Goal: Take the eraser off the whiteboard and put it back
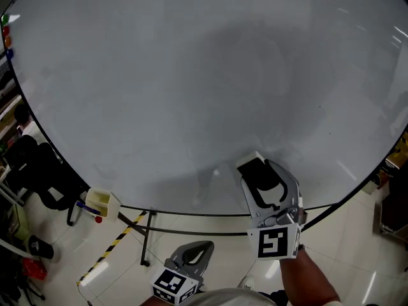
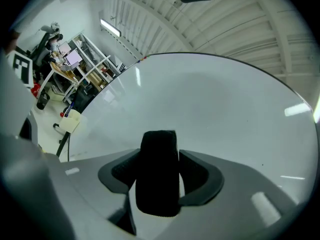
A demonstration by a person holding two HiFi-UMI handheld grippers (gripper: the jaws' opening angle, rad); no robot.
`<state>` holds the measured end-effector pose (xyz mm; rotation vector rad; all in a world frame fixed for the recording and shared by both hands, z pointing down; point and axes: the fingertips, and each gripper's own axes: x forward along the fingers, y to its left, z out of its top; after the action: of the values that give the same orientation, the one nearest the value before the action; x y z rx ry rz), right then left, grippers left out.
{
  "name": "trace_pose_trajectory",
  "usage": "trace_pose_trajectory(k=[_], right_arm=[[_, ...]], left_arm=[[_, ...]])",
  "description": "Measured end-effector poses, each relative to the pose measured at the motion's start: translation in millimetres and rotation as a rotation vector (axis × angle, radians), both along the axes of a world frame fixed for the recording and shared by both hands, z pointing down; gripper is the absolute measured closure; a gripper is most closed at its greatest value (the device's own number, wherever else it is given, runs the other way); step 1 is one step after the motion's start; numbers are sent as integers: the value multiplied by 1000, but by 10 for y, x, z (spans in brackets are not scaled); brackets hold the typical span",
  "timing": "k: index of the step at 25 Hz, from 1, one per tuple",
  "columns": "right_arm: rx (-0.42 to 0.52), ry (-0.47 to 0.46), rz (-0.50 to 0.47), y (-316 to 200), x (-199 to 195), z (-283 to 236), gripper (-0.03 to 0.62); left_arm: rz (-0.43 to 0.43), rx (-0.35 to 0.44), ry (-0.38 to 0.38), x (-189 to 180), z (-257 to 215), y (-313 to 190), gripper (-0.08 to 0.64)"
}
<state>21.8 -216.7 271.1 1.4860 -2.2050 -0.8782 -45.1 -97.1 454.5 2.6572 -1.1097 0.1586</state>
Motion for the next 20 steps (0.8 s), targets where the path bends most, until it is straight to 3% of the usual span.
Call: trace_pose_trajectory(k=[12,20], right_arm=[[53,17,18,-128,-35,-147,359],[39,37,23,-135,-50,-127,357]], left_arm=[[-21,2,3,-50,-26,2,543],[-7,-7,0,-24,27,11,543]])
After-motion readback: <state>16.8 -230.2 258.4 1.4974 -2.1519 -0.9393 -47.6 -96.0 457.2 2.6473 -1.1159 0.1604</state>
